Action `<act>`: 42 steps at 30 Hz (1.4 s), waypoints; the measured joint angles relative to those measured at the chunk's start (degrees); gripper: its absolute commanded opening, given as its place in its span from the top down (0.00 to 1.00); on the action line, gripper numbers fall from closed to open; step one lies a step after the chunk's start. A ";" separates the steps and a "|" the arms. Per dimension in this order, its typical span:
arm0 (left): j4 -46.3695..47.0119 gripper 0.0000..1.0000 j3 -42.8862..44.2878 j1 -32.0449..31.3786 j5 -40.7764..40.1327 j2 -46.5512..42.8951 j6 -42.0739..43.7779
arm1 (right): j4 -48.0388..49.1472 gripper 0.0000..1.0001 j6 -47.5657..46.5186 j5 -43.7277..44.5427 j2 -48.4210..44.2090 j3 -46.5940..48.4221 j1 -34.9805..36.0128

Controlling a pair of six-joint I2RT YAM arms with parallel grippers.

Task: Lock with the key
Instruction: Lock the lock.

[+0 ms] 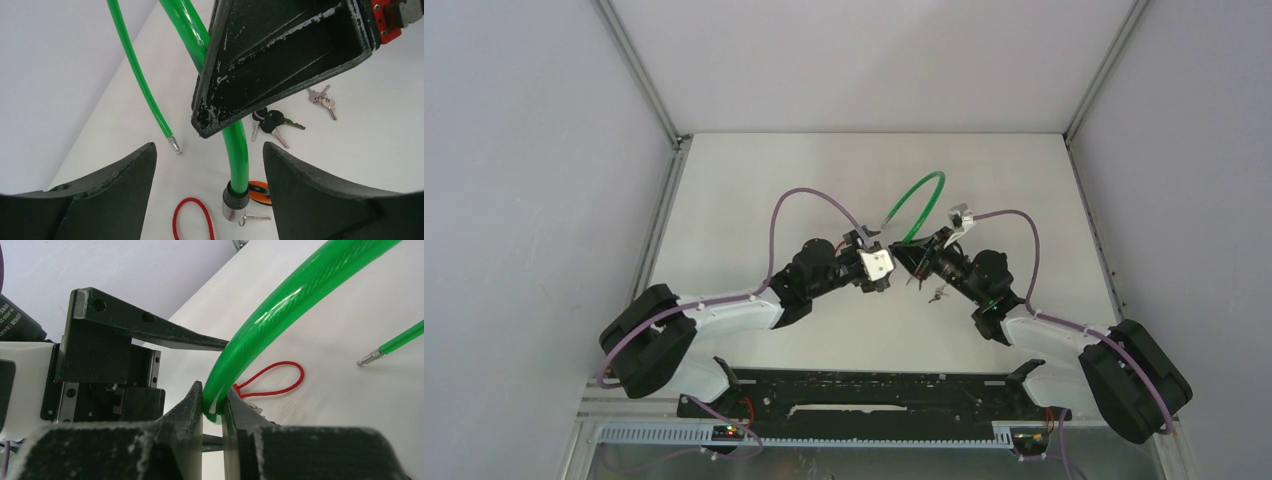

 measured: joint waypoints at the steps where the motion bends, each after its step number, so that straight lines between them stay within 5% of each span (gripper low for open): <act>1: 0.11 0.15 0.00 -0.04 0.02 0.02 0.22 | 0.00 1.00 0.00 -0.46 0.00 0.00 0.00; 4: 0.92 0.15 0.00 -0.26 0.15 0.00 1.05 | 0.00 1.00 0.02 -1.68 0.00 0.09 0.00; 12: 1.25 0.40 0.00 -1.22 0.24 0.00 2.49 | 0.11 1.00 0.07 -4.02 0.00 0.72 0.00; 17: 1.36 0.79 -0.02 -1.33 0.59 0.00 2.29 | 0.76 1.00 0.13 -4.37 0.02 0.85 -0.09; 24: 2.10 0.99 -0.02 -1.60 -0.07 0.00 1.95 | 1.77 1.00 0.24 -4.26 0.02 1.07 -0.44; 27: 2.10 1.00 -0.02 -1.60 -0.44 0.00 1.79 | 1.88 0.97 0.09 -4.42 0.11 1.07 -0.46; 33: 4.55 1.00 -1.42 -1.97 -3.82 -0.15 -0.20 | 2.54 0.65 -1.44 -4.96 0.96 1.46 -0.50; 42: 8.90 1.00 -6.03 0.15 -9.03 -1.92 -3.91 | 5.07 0.49 -3.56 -2.73 1.53 -0.02 -2.49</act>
